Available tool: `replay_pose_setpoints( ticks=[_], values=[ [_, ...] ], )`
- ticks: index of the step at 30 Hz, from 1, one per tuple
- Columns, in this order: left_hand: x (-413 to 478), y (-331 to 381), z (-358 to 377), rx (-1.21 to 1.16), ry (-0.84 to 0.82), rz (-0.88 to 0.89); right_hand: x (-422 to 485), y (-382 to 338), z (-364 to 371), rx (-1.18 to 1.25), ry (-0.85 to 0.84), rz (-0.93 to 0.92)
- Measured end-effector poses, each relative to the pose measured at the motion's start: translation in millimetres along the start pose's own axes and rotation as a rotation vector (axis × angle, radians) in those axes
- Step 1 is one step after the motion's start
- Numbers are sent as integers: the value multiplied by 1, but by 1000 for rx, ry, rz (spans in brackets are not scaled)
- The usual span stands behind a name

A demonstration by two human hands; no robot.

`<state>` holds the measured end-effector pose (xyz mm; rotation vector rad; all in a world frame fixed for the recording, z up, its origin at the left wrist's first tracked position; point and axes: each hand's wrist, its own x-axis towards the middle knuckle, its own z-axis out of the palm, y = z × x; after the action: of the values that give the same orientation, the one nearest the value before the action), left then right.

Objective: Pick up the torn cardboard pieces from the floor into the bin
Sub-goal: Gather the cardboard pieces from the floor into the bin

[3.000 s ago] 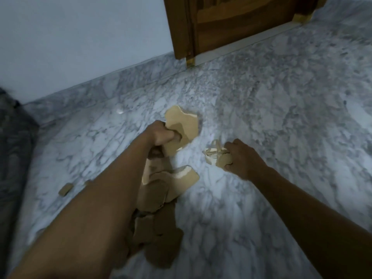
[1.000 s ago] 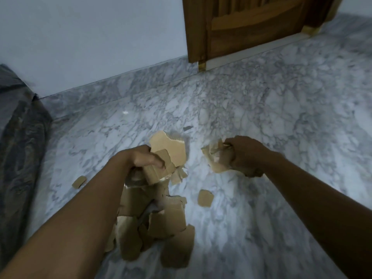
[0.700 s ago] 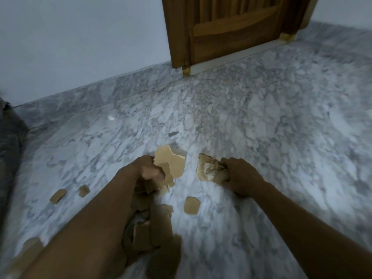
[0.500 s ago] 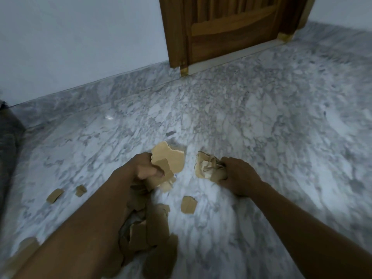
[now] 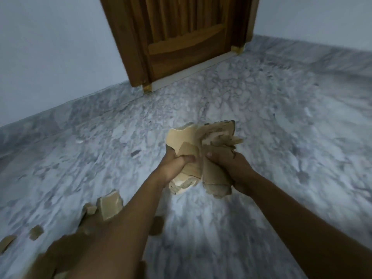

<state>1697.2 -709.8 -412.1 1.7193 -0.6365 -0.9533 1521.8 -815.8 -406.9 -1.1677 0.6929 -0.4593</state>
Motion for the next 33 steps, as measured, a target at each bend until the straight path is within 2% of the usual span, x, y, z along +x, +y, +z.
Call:
replay_pose_setpoints(
  ticks=[4, 8, 13, 17, 22, 27, 33],
  values=[
    [24, 48, 91, 16, -174, -39, -10, -35, -77, 38, 175, -22],
    [40, 111, 178, 68, -240, -58, -25, -89, -161, 27, 283, -79],
    [20, 213, 293, 106, -399, 61, -73, -182, -256, -124, 439, -218],
    [-10, 294, 390, 127, -543, 142, -127, -248, -339, -80, 673, -238],
    [-57, 377, 520, 165, -714, 211, -218, -307, -449, -36, 858, -283],
    [-110, 415, 652, 202, -847, 264, -330, -337, -541, -75, 1060, -324],
    [-188, 415, 797, 228, -1052, 329, -463, -336, -624, -215, 1347, -221]
  ],
)
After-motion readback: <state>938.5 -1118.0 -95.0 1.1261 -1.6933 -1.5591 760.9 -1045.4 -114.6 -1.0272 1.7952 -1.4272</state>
